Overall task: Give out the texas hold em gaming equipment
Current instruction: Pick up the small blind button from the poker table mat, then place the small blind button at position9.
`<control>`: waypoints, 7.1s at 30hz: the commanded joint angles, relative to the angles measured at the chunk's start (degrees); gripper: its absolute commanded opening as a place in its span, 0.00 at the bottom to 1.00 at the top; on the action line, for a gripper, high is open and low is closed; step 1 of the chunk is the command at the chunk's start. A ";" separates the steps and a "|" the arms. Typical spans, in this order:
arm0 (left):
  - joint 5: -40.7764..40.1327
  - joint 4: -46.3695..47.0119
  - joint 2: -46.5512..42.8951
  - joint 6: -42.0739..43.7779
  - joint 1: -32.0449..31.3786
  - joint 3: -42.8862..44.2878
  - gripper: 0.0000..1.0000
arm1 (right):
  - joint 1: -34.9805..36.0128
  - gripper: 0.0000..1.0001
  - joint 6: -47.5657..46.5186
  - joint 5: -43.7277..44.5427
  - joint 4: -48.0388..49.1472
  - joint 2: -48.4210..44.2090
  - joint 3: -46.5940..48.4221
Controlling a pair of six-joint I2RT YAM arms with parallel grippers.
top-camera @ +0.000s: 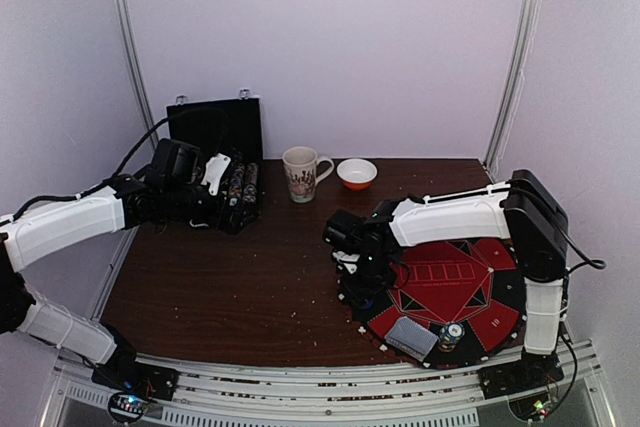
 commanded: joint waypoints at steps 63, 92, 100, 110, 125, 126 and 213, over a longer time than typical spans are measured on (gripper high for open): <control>1.52 1.76 -0.10 4.96 -0.35 2.56 0.98 | -57.88 0.34 -7.90 8.16 2.91 -28.09 -24.03; 2.22 1.78 0.47 4.62 -0.36 3.07 0.98 | -58.01 0.33 -8.18 8.26 2.79 -29.45 -24.01; 2.47 1.87 0.80 4.30 -0.36 3.39 0.98 | -58.01 0.32 -7.82 8.32 3.30 -29.42 -24.38; 3.32 6.18 0.23 2.87 -0.42 2.43 0.98 | -58.01 0.30 -6.52 6.61 5.13 -29.81 -25.53; 3.76 10.73 -1.91 1.18 -0.43 1.06 0.98 | -58.01 0.30 -5.36 4.69 7.97 -29.89 -27.00; 3.92 10.80 -1.78 1.04 -0.42 1.08 0.98 | -58.01 0.30 -5.37 4.76 7.99 -29.91 -27.02; 0.19 5.37 -5.30 9.74 -0.52 1.33 0.98 | -63.90 0.81 3.25 5.80 2.66 -32.61 -35.90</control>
